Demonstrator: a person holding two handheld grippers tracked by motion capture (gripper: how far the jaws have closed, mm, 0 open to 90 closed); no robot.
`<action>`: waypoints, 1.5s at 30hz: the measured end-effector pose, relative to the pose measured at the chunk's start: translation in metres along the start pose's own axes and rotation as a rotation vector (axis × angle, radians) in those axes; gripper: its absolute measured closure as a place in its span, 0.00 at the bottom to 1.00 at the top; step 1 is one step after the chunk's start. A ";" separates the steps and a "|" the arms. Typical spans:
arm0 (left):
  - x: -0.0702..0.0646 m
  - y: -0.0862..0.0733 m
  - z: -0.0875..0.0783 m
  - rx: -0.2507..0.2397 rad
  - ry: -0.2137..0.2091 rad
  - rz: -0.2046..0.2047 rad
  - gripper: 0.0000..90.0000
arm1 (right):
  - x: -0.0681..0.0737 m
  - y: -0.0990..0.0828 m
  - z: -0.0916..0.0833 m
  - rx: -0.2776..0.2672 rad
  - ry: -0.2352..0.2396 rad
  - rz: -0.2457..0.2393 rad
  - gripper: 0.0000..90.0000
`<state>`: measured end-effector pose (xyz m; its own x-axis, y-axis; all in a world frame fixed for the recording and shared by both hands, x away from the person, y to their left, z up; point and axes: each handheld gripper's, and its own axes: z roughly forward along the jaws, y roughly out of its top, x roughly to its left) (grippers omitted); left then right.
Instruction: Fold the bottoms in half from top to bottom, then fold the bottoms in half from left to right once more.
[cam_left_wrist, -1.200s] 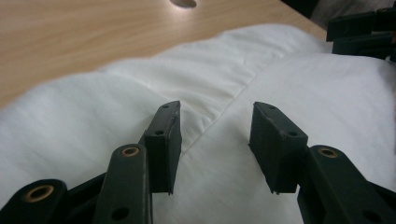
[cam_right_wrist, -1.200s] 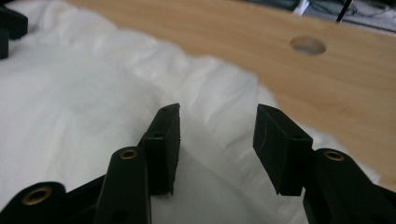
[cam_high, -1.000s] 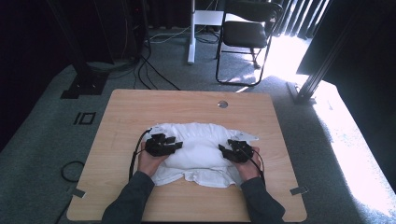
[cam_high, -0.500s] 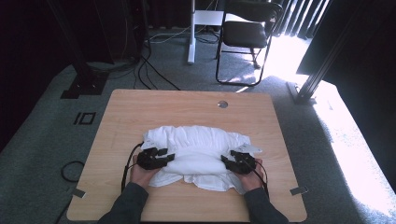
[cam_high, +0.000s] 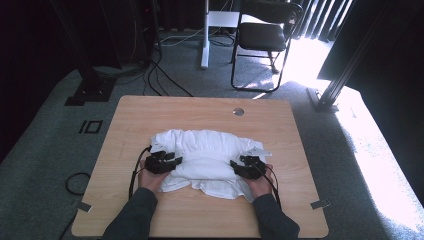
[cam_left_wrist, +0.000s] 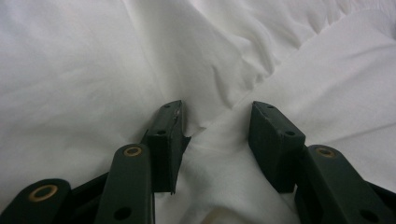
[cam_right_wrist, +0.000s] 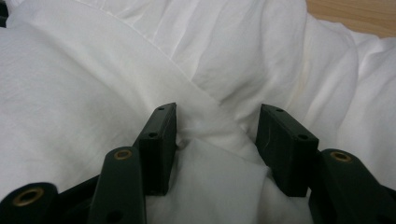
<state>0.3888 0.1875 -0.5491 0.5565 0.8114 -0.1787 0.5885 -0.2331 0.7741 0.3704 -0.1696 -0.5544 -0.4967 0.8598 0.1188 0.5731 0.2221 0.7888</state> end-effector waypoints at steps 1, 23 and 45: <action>0.000 0.000 0.000 0.000 0.000 0.000 0.58 | 0.000 0.002 0.002 0.002 -0.001 0.000 0.52; 0.048 -0.003 -0.023 0.049 0.058 -0.261 0.17 | 0.042 0.056 -0.018 -0.113 0.017 -0.119 0.41; 0.035 0.007 -0.032 0.040 -0.032 -0.184 0.91 | 0.047 0.036 0.012 0.015 0.052 -0.159 0.46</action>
<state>0.3939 0.2317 -0.5306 0.4551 0.8252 -0.3345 0.7043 -0.1037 0.7023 0.3753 -0.1156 -0.5276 -0.6146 0.7885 0.0240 0.4939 0.3609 0.7911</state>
